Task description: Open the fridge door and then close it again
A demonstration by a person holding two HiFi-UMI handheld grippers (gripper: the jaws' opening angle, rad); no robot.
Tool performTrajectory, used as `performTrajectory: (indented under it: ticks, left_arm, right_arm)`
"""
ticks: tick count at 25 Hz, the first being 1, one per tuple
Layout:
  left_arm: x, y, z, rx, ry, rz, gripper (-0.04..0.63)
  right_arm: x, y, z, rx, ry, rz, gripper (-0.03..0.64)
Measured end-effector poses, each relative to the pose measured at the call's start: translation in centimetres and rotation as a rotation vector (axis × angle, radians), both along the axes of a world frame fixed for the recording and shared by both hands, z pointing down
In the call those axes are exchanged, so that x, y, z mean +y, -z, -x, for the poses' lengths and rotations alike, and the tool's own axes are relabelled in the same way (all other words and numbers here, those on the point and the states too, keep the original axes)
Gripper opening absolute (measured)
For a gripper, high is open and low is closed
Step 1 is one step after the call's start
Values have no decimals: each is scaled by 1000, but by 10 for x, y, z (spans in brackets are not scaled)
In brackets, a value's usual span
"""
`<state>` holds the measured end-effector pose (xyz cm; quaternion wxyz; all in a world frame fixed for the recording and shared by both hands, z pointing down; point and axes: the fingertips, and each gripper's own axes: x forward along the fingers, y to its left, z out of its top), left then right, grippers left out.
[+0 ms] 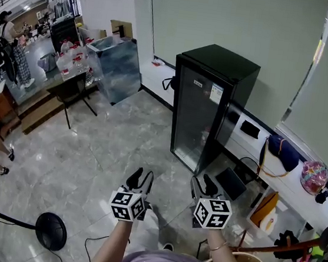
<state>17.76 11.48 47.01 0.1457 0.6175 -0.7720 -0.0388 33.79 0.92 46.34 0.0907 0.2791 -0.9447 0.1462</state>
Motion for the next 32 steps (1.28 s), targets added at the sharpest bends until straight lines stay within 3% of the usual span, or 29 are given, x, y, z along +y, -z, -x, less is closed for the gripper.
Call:
performTrajectory:
  ticks: [6, 15, 21, 32]
  left_arm:
    - [-42, -10, 55, -8, -22, 8, 138]
    - [-133, -12, 172, 3, -78, 8, 133]
    - [-183, -10, 230, -9, -135, 10, 135]
    - [-257, -14, 275, -18, -206, 13, 135]
  right_arm:
    - [-43, -13, 49, 12, -30, 11, 175]
    - [-131, -10, 152, 24, -109, 4, 175]
    - [-179, 6, 199, 22, -186, -37, 175]
    - [-233, 37, 238, 22, -228, -129, 175]
